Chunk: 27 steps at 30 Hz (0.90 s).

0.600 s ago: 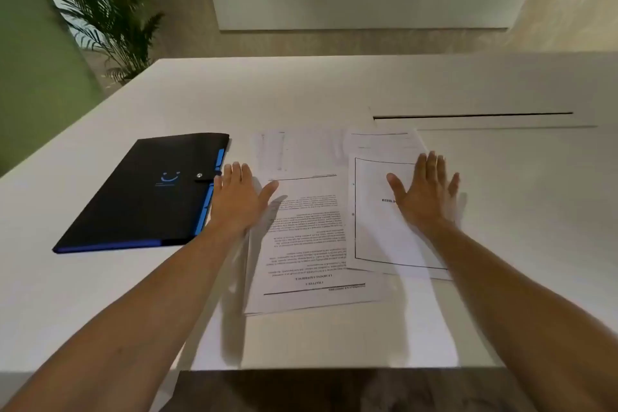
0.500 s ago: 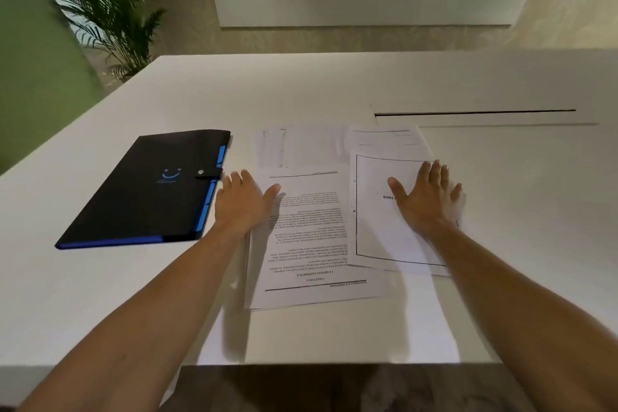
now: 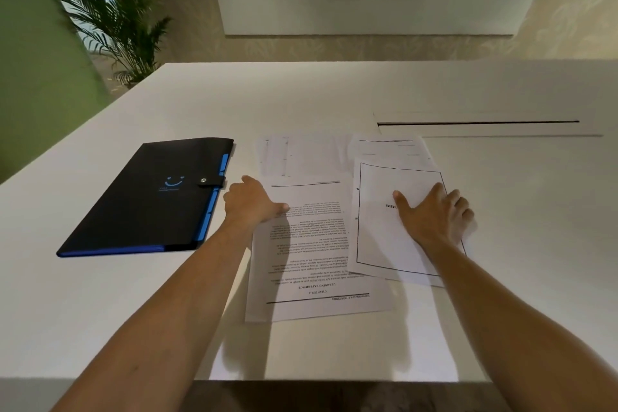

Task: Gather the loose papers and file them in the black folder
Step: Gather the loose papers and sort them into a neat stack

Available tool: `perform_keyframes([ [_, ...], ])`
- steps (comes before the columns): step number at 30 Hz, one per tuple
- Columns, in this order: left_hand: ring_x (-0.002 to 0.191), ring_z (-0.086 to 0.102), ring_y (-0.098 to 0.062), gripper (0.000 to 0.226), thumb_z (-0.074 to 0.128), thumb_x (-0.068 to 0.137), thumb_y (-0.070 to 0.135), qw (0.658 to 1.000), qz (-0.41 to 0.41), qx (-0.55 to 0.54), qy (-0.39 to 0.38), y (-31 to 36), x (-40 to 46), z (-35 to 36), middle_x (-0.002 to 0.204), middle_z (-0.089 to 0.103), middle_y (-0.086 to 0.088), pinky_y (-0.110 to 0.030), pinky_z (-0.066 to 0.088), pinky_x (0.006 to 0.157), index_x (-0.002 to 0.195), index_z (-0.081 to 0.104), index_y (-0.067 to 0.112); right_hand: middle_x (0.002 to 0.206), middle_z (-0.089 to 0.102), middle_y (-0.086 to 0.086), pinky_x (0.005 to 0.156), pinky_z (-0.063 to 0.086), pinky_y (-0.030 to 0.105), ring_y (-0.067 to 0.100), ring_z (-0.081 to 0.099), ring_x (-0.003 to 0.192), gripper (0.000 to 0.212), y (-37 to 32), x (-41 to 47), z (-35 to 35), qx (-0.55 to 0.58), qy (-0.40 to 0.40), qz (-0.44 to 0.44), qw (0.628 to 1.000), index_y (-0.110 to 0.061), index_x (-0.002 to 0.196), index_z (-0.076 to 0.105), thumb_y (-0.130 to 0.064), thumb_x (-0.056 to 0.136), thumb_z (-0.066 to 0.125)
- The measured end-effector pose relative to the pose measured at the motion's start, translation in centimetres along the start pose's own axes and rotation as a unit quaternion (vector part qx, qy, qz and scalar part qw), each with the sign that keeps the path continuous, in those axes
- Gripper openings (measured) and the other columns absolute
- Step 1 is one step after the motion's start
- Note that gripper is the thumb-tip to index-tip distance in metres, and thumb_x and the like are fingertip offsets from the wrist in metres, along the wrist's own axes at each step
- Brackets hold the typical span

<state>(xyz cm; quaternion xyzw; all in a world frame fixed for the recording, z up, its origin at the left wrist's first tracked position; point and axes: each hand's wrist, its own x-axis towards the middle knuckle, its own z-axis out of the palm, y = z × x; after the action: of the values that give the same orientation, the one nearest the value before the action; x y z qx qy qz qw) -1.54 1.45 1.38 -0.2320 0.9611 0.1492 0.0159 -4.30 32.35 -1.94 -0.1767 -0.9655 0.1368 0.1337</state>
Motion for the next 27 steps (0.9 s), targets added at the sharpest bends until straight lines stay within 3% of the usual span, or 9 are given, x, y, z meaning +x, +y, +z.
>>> perform_keyframes([
  [3, 0.108, 0.056, -0.029, 0.098, 0.079, 0.061, 0.062, 1.0, -0.001, -0.028, -0.006, 0.2, 0.1, 0.0, 0.119, 0.057, -0.017, -0.033, 0.044, 0.068, 0.128, 0.041, 0.001, 0.113, 0.059, 0.027, 0.097, 0.035, 0.049, 0.043, 0.051, 0.109, 0.082, 0.0, 0.1, -0.1, -0.01, 0.009, 0.018, 1.0, 0.0, 0.116, 0.053, -0.073, 0.078, 0.053],
  [9, 0.113, 0.054, -0.031, 0.099, 0.086, 0.061, 0.05, 0.994, -0.005, -0.107, -0.03, 0.2, 0.3, 0.0, 0.124, 0.055, -0.017, -0.032, 0.043, 0.071, 0.132, 0.037, 0.002, 0.109, 0.06, 0.024, 0.094, 0.035, 0.047, 0.04, 0.05, 0.107, 0.079, 0.0, 0.1, -0.2, -0.015, 0.014, 0.016, 1.0, -0.001, 0.112, 0.055, -0.072, 0.076, 0.056],
  [15, 0.113, 0.055, -0.034, 0.099, 0.089, 0.062, 0.035, 0.979, -0.031, -0.199, -0.041, 0.3, -0.2, -0.1, 0.129, 0.052, -0.019, -0.041, 0.049, 0.084, 0.136, 0.031, 0.002, 0.119, 0.056, 0.024, 0.096, 0.036, 0.049, 0.041, 0.047, 0.113, 0.099, 0.2, 1.4, -0.6, -0.003, -0.027, 0.043, 0.999, -0.006, 0.123, 0.049, -0.082, 0.062, 0.061],
  [19, 0.11, 0.057, -0.034, 0.096, 0.088, 0.065, 0.031, 0.967, -0.046, -0.251, -0.01, 0.2, -0.9, 0.3, 0.129, 0.053, -0.018, -0.038, 0.045, 0.075, 0.137, 0.03, 0.005, 0.123, 0.053, 0.026, 0.099, 0.036, 0.054, 0.042, 0.045, 0.117, 0.108, 0.4, 2.7, -1.0, 0.006, -0.058, 0.063, 0.996, -0.007, 0.125, 0.044, -0.083, 0.052, 0.067],
  [23, 0.085, 0.053, -0.023, 0.079, 0.087, 0.068, 0.032, 0.968, -0.024, -0.25, 0.026, 0.2, -1.6, 0.8, 0.113, 0.058, -0.013, -0.035, 0.041, 0.064, 0.124, 0.038, 0.008, 0.119, 0.055, 0.023, 0.097, 0.037, 0.053, 0.042, 0.048, 0.115, 0.1, 0.2, 3.3, -1.5, 0.03, -0.076, 0.09, 0.993, -0.008, 0.117, 0.043, -0.075, 0.051, 0.076],
  [27, 0.084, 0.054, -0.021, 0.066, 0.085, 0.07, 0.027, 0.959, 0.001, -0.279, 0.045, 0.2, -1.8, 1.2, 0.102, 0.056, -0.009, -0.036, 0.046, 0.068, 0.116, 0.042, 0.009, 0.123, 0.056, 0.019, 0.095, 0.042, 0.05, 0.041, 0.054, 0.115, 0.089, 0.8, 3.6, -2.1, 0.096, -0.072, 0.129, 0.984, -0.008, 0.122, 0.046, -0.059, 0.059, 0.083],
])
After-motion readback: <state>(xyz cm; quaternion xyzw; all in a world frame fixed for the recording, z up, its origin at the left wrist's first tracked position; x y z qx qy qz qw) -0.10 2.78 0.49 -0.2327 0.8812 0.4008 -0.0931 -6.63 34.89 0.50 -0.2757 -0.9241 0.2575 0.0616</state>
